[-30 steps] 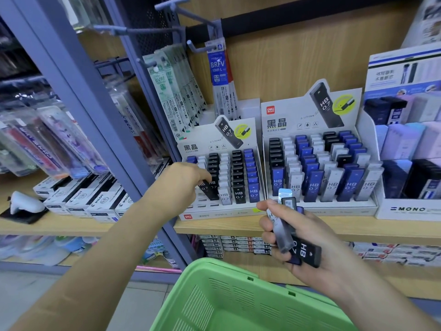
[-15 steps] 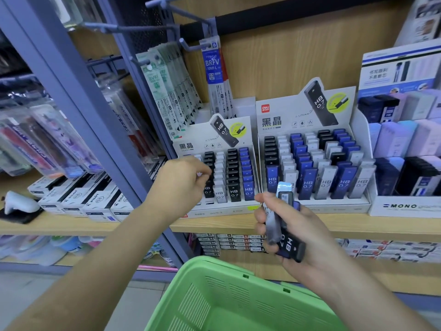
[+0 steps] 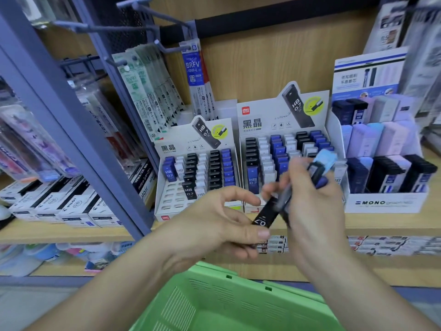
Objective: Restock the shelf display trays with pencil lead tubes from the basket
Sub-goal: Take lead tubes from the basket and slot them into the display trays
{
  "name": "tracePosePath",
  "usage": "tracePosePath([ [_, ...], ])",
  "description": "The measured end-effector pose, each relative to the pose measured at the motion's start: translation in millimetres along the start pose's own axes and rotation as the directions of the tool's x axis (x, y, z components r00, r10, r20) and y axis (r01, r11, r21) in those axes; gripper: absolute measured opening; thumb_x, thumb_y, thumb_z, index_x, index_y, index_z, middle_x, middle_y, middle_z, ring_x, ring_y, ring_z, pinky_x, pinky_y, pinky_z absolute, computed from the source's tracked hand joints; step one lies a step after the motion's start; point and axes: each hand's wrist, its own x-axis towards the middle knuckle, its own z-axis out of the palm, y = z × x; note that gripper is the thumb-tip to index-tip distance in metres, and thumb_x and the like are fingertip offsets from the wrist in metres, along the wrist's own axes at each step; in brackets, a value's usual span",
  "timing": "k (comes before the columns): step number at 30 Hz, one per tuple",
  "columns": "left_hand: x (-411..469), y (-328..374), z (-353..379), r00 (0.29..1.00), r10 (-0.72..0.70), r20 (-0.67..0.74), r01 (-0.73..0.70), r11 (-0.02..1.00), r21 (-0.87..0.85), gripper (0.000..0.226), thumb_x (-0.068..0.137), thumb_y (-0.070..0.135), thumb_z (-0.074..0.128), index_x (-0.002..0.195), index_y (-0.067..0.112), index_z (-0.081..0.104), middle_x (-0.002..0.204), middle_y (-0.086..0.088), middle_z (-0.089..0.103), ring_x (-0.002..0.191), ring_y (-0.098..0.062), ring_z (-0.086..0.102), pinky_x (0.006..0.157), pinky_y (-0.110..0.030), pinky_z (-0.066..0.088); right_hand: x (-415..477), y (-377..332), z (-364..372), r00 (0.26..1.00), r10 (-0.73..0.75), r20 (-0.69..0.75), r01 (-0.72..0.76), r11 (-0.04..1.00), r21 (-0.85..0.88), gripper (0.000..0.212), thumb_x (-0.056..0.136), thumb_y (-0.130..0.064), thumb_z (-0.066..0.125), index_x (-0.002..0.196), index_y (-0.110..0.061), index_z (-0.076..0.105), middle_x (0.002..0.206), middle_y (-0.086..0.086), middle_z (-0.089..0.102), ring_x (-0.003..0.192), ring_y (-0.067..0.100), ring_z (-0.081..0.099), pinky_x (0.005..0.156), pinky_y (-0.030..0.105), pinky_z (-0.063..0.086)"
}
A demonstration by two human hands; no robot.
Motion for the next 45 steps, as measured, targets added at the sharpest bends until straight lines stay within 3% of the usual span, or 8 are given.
tracePosePath([
  [4, 0, -2, -8, 0.989, 0.126, -0.083, -0.119, 0.990, 0.081, 0.057, 0.081, -0.001, 0.068, 0.125, 0.033, 0.055, 0.068, -0.001, 0.058, 0.066, -0.026, 0.069, 0.061, -0.026, 0.057, 23, -24, -17, 0.970, 0.221, 0.106, -0.231, 0.968, 0.096, 0.009, 0.096, -0.020, 0.060, 0.089, -0.018, 0.056, 0.064, 0.001, 0.050, 0.046, 0.012, 0.047, 0.039, 0.022, 0.043],
  [9, 2, -1, -7, 0.969, 0.236, -0.073, -0.222, 0.962, 0.157, 0.059, 0.086, 0.001, 0.065, 0.124, 0.045, 0.054, 0.070, 0.003, 0.055, 0.071, -0.033, 0.071, 0.069, -0.035, 0.060, 15, -14, -20, 0.808, 0.358, 0.467, -0.242, 0.926, -0.291, 0.029, 0.065, -0.024, 0.077, 0.090, -0.016, 0.063, 0.061, 0.001, 0.050, 0.043, 0.009, 0.038, 0.034, 0.018, 0.028],
  [15, 4, -3, -14, 0.918, 0.353, -0.182, -0.303, 0.919, 0.253, 0.050, 0.081, -0.003, 0.068, 0.119, 0.027, 0.058, 0.073, -0.003, 0.061, 0.060, -0.021, 0.066, 0.060, -0.025, 0.055, 10, 1, -11, 0.836, 0.350, 0.422, -0.268, 0.933, -0.242, 0.015, 0.082, -0.005, 0.071, 0.094, -0.009, 0.064, 0.054, 0.002, 0.046, 0.042, 0.009, 0.038, 0.035, 0.018, 0.031],
  [22, -16, 18, -97, 0.626, 0.583, -0.518, -0.152, 0.742, 0.652, 0.020, 0.084, 0.007, 0.070, 0.089, 0.026, 0.075, 0.076, -0.002, 0.072, 0.068, -0.021, 0.063, 0.066, -0.030, 0.054, 14, 4, -11, 0.781, 0.518, 0.349, -0.510, 0.851, -0.124, 0.027, 0.088, 0.002, 0.053, 0.111, -0.007, 0.063, 0.082, 0.011, 0.072, 0.048, 0.012, 0.041, 0.037, 0.020, 0.034],
  [26, -12, 0, -111, 0.630, 0.638, -0.442, 0.113, 0.488, 0.865, 0.016, 0.084, 0.010, 0.071, 0.093, 0.024, 0.073, 0.075, 0.013, 0.065, 0.067, 0.008, 0.059, 0.065, -0.001, 0.043, 11, 4, -11, 0.733, 0.564, 0.380, -0.552, 0.820, -0.152, 0.023, 0.091, -0.001, 0.053, 0.110, -0.007, 0.064, 0.096, 0.012, 0.076, 0.051, 0.011, 0.044, 0.038, 0.017, 0.035],
  [34, 9, -28, -108, 0.662, 0.681, -0.313, 0.032, 0.392, 0.919, 0.020, 0.082, 0.010, 0.073, 0.101, 0.015, 0.075, 0.088, 0.003, 0.073, 0.079, -0.009, 0.065, 0.079, -0.019, 0.051, 9, 10, -12, 0.706, 0.578, 0.410, -0.545, 0.812, -0.207, 0.027, 0.091, -0.005, 0.054, 0.118, -0.003, 0.061, 0.101, 0.006, 0.076, 0.049, 0.010, 0.047, 0.035, 0.015, 0.022],
  [39, 15, -30, -111, 0.678, 0.720, -0.148, -0.070, 0.264, 0.962, 0.021, 0.083, 0.001, 0.071, 0.100, 0.013, 0.076, 0.095, 0.001, 0.073, 0.088, -0.011, 0.065, 0.086, -0.012, 0.045, 8, 13, -13, 0.703, 0.587, 0.401, -0.545, 0.807, -0.227, 0.024, 0.087, -0.006, 0.062, 0.110, -0.006, 0.070, 0.068, 0.006, 0.054, 0.045, 0.010, 0.047, 0.032, 0.016, 0.022],
  [45, 27, -38, -107, 0.645, 0.705, -0.296, -0.010, 0.395, 0.919, 0.011, 0.081, 0.007, 0.074, 0.090, 0.012, 0.076, 0.080, 0.005, 0.063, 0.072, -0.010, 0.058, 0.076, -0.028, 0.053, 6, 16, -13, 0.705, 0.555, 0.443, -0.499, 0.831, -0.247, 0.038, 0.064, -0.014, 0.075, 0.099, -0.004, 0.066, 0.075, 0.009, 0.060, 0.052, 0.013, 0.056, 0.032, 0.016, 0.026],
])
